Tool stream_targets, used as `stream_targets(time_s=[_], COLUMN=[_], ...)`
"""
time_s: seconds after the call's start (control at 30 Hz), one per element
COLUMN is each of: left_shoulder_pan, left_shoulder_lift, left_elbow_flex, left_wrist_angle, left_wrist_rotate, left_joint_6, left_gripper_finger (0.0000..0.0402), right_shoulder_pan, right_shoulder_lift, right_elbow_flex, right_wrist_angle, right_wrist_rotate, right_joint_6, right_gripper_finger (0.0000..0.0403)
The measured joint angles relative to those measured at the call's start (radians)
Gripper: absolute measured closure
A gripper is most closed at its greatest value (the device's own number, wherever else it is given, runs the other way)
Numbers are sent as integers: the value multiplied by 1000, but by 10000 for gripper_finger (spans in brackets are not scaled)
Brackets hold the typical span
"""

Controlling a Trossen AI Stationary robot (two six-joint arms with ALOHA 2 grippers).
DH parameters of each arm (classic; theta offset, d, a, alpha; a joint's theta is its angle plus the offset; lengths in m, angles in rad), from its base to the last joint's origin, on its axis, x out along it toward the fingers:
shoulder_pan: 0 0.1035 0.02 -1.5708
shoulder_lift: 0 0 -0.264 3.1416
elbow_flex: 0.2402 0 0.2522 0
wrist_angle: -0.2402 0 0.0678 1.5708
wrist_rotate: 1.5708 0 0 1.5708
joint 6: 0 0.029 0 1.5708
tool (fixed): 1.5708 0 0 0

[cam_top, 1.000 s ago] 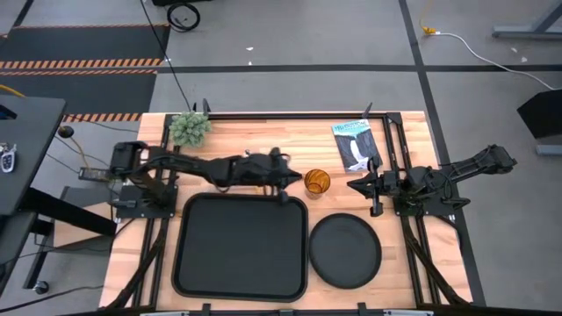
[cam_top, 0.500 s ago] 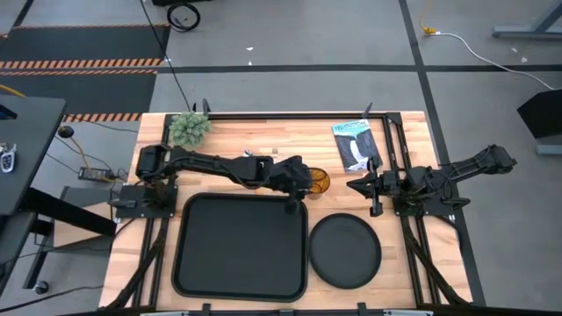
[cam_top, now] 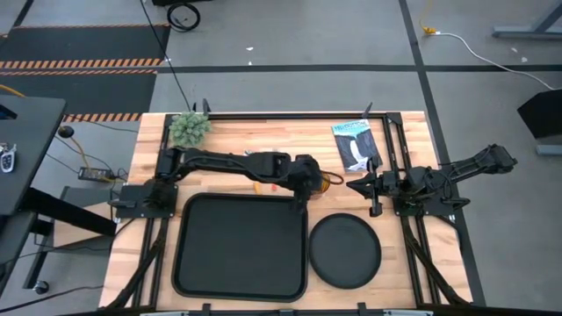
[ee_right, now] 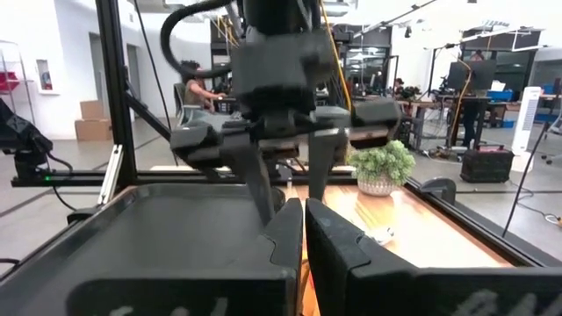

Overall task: Pick and place plate/cup/fork/spoon on tray
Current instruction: Put the orange glass on the black serving tray

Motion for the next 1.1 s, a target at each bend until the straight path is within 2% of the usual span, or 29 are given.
stream_targets(time_s=[0.2, 0.33, 0.83, 1.1], left_shoulder_pan=[0, -3, -5, -4], left_shoulder_lift=[48, 53, 92, 92], left_elbow_flex=[55, 55, 53, 53], left_wrist_angle=[-94, -93, -98, -103], left_wrist_rotate=[-7, -46, -89, -88], left_joint_6=[56, 89, 167, 170], left_gripper_finger=[260, 260, 261, 299], right_shoulder_pan=[0, 0, 0, 0], right_shoulder_lift=[0, 0, 0, 0], right_elbow_flex=[0, 0, 0, 0], right_wrist_angle=[0, 1, 18, 19], right_wrist_rotate=[0, 0, 0, 0], right_joint_6=[0, 0, 0, 0], right_gripper_finger=[380, 380, 380, 380])
